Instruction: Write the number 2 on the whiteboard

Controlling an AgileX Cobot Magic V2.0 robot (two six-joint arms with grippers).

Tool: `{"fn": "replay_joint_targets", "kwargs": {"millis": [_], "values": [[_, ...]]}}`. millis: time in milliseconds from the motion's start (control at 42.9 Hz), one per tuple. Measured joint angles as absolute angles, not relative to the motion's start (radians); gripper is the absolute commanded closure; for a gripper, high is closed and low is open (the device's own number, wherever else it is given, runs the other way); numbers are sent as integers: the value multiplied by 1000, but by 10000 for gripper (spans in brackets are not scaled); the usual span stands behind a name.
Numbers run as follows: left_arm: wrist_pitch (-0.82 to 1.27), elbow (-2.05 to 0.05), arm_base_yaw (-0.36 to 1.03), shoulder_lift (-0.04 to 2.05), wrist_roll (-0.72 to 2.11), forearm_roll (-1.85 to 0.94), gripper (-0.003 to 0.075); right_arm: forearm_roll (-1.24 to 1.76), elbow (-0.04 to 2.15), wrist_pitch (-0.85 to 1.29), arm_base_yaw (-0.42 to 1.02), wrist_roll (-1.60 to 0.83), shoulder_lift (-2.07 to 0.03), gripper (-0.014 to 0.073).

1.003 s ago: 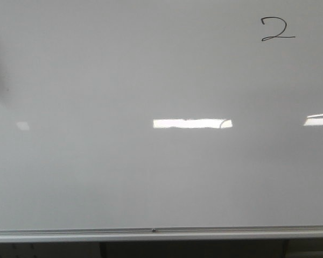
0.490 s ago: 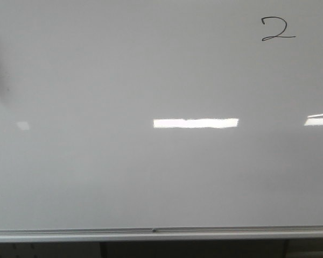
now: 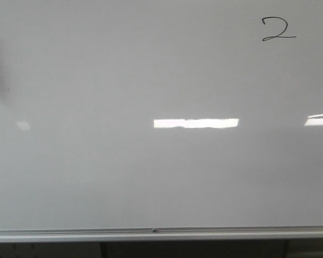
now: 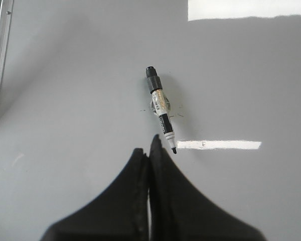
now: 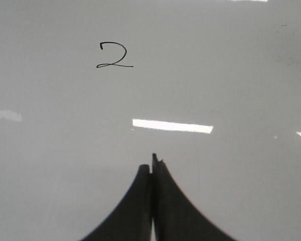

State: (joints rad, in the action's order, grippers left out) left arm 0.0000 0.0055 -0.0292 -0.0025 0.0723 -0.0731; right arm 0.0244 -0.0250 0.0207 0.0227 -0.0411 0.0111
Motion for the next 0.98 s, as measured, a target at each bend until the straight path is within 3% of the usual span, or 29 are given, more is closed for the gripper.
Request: {"fn": "replay_joint_targets", "kwargs": {"millis": [980], "values": [[0, 6, -29, -2, 72, -73, 741, 24, -25, 11, 23, -26, 11, 675]]}}
